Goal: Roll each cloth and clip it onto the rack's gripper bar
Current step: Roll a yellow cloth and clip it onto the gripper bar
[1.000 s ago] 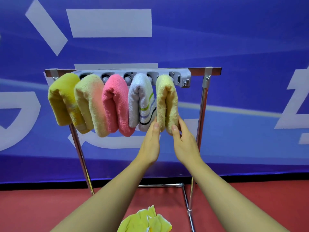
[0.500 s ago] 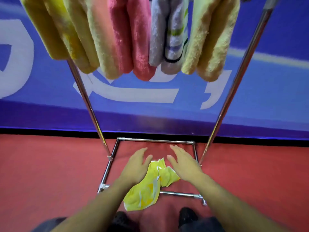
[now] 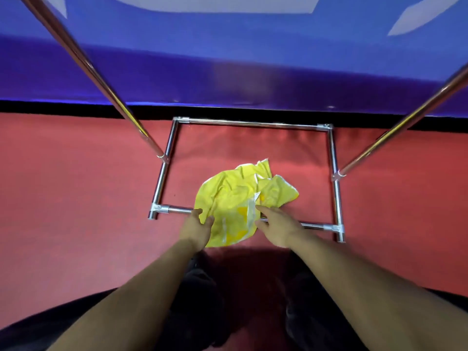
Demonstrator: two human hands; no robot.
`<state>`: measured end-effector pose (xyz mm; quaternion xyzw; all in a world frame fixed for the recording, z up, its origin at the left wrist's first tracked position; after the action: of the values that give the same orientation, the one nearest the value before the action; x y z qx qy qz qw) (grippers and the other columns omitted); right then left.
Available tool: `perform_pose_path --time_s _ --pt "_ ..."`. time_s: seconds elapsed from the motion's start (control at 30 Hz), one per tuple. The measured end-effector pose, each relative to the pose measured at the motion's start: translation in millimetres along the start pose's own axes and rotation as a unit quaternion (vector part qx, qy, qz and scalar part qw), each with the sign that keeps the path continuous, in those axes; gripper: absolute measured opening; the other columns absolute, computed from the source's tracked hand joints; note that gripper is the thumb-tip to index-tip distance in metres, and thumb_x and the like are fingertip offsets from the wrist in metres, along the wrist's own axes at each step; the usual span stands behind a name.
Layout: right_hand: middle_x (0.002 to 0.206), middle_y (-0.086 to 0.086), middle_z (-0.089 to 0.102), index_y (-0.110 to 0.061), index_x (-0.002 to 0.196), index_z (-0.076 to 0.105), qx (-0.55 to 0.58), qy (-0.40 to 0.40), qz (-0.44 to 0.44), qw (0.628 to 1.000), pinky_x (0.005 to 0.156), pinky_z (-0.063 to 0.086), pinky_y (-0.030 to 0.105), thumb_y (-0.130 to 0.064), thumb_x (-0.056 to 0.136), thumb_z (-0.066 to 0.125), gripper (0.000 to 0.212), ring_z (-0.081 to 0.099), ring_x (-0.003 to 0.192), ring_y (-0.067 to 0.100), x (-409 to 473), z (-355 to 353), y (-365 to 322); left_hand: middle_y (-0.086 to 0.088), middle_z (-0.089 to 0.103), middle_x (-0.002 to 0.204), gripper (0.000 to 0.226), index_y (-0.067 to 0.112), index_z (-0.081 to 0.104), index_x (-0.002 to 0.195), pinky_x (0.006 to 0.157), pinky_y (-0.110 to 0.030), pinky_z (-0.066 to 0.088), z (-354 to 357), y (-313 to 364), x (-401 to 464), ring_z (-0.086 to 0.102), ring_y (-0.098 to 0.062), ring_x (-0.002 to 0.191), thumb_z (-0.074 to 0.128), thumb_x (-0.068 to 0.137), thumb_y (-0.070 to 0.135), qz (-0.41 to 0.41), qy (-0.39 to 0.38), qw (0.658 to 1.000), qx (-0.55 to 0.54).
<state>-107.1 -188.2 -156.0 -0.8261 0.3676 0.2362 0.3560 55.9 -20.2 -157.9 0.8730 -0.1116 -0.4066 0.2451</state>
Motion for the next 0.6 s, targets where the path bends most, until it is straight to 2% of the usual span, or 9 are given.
perform_pose_path --time_s 0.13,0.27,0.33,0.4,0.47,0.53,0.6 --pt "0.150 0.016 0.042 -0.032 0.156 0.030 0.032 -0.031 0.022 0.999 0.115 0.036 0.045 -0.048 0.100 0.049 0.062 0.040 0.141 0.035 38 31 7 -0.022 0.047 0.152 0.061 -0.001 0.038 0.150 0.108 -0.036 0.039 18 -30 33 0.049 -0.035 0.137 0.061 0.101 0.028 -0.082 0.014 0.995 -0.060" --pt "0.153 0.018 0.039 -0.039 0.156 0.027 0.063 -0.041 0.052 0.996 0.119 0.028 0.042 -0.051 0.099 0.048 0.062 0.030 0.145 0.035 66 51 13 -0.019 0.053 0.142 0.062 -0.005 0.039 0.146 0.094 -0.031 0.042 34 -48 63 0.055 -0.034 0.129 0.066 0.098 0.023 -0.140 0.040 0.982 -0.118" --pt "0.155 0.017 0.039 -0.037 0.156 0.026 0.088 -0.052 0.067 0.993 0.120 0.024 0.040 -0.050 0.100 0.048 0.061 0.028 0.146 0.035 77 57 16 -0.023 0.050 0.146 0.064 -0.002 0.036 0.147 0.098 -0.034 0.041 40 -56 71 0.052 -0.035 0.133 0.066 0.098 0.027 -0.166 0.057 0.976 -0.131" --pt "0.156 0.013 0.040 -0.034 0.155 0.031 0.117 -0.044 0.082 0.989 0.120 0.023 0.039 -0.050 0.100 0.049 0.060 0.028 0.146 0.034 83 59 18 -0.024 0.054 0.141 0.051 0.003 0.044 0.138 0.088 -0.032 0.040 46 -66 77 0.054 -0.035 0.130 0.066 0.098 0.029 -0.196 0.072 0.966 -0.154" --pt "0.152 0.010 0.046 -0.030 0.150 0.043 0.159 -0.017 0.094 0.983 0.119 0.026 0.038 -0.050 0.097 0.056 0.058 0.034 0.143 0.032 86 62 19 -0.022 0.063 0.129 0.048 -0.004 0.057 0.130 0.081 -0.032 0.043 55 -72 81 0.063 -0.035 0.117 0.068 0.097 0.030 -0.217 0.070 0.952 -0.205" --pt "0.137 0.005 0.059 -0.023 0.140 0.058 0.240 0.022 0.098 0.966 0.109 0.039 0.027 -0.043 0.093 0.066 0.051 0.051 0.129 0.022 86 64 21 -0.022 0.071 0.116 0.047 -0.005 0.067 0.118 0.087 -0.037 0.054 62 -77 85 0.068 -0.033 0.101 0.075 0.091 0.033 -0.236 0.077 0.927 -0.283" --pt "0.108 -0.003 0.067 -0.015 0.124 0.070 0.320 0.065 0.097 0.940 0.082 0.045 0.008 -0.032 0.090 0.073 0.038 0.062 0.094 0.006 81 60 21 -0.018 0.072 0.110 0.041 0.001 0.069 0.104 0.093 -0.045 0.057 67 -70 84 0.069 -0.031 0.098 0.078 0.087 0.037 -0.242 0.080 0.913 -0.319"
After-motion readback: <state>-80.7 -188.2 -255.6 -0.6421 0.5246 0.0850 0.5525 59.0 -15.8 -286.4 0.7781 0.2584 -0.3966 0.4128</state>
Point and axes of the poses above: each hand's wrist, its own x-axis towards the middle knuckle, its own z-axis out of the palm, y = z × x, the point moved 3 cm from there along x, towards the middle knuckle
